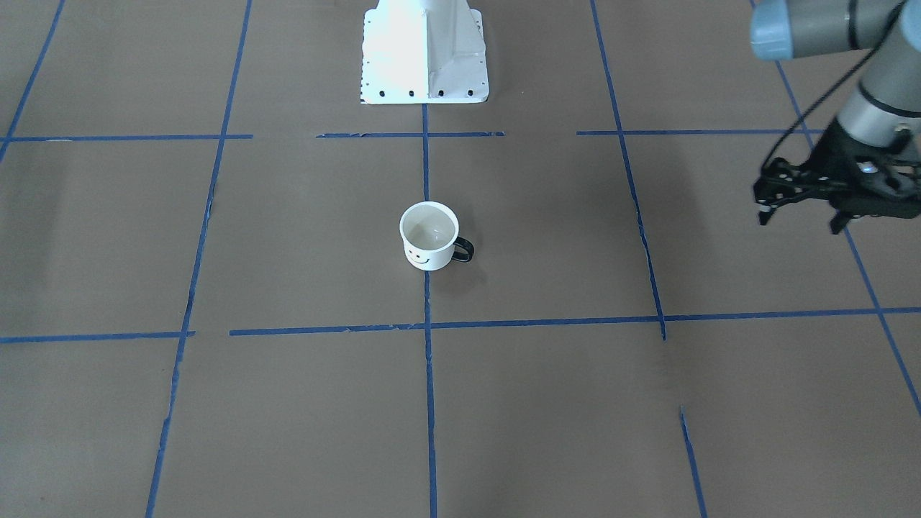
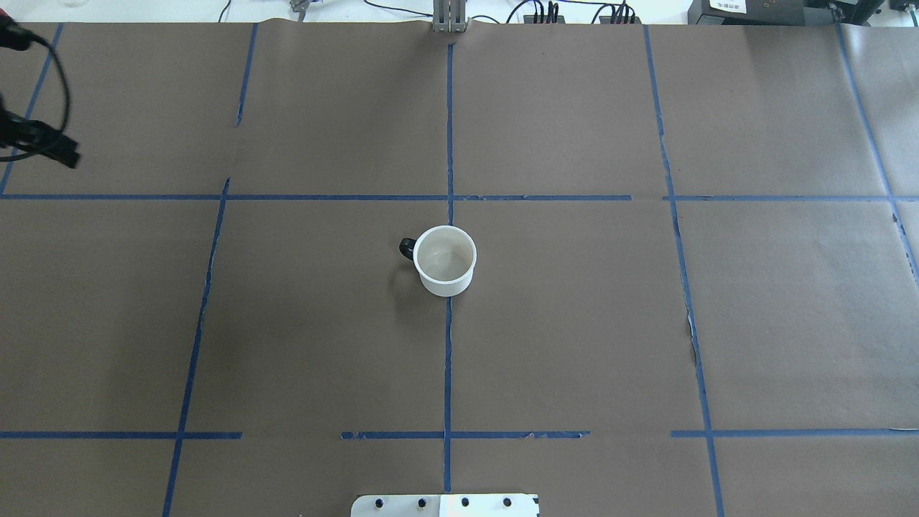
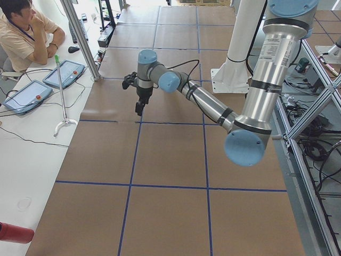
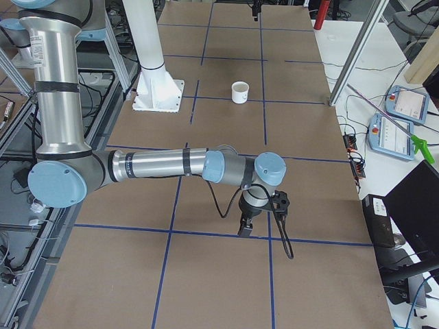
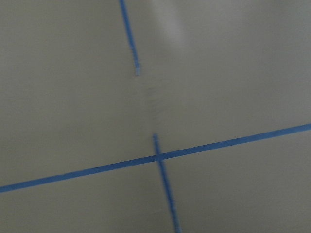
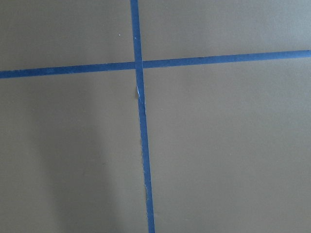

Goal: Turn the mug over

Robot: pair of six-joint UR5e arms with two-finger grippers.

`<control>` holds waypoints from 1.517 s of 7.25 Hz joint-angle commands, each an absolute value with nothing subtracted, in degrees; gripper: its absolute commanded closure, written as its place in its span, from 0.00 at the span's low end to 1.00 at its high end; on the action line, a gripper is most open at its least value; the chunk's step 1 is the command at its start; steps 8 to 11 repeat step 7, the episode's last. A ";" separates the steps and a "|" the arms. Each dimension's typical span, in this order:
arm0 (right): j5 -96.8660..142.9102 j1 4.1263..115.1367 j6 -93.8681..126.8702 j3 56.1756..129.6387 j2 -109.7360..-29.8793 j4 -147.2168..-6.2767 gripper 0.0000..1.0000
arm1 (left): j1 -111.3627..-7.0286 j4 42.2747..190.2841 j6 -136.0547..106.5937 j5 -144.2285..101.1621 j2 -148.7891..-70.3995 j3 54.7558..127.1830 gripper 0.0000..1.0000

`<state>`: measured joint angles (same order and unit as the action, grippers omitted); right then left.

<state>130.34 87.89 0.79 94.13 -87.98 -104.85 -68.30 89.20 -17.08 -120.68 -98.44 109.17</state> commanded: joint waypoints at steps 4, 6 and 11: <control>130.34 87.89 0.79 94.13 -87.98 -104.85 0.00 | -91.23 91.84 12.39 -129.47 -86.59 96.76 0.00; 130.34 87.89 0.79 94.13 -87.98 -104.85 0.00 | -91.05 95.43 12.39 -129.46 -86.40 95.63 0.00; 130.34 87.89 0.79 94.13 -87.98 -104.85 0.00 | -91.05 95.80 12.39 -129.29 -86.31 95.54 0.00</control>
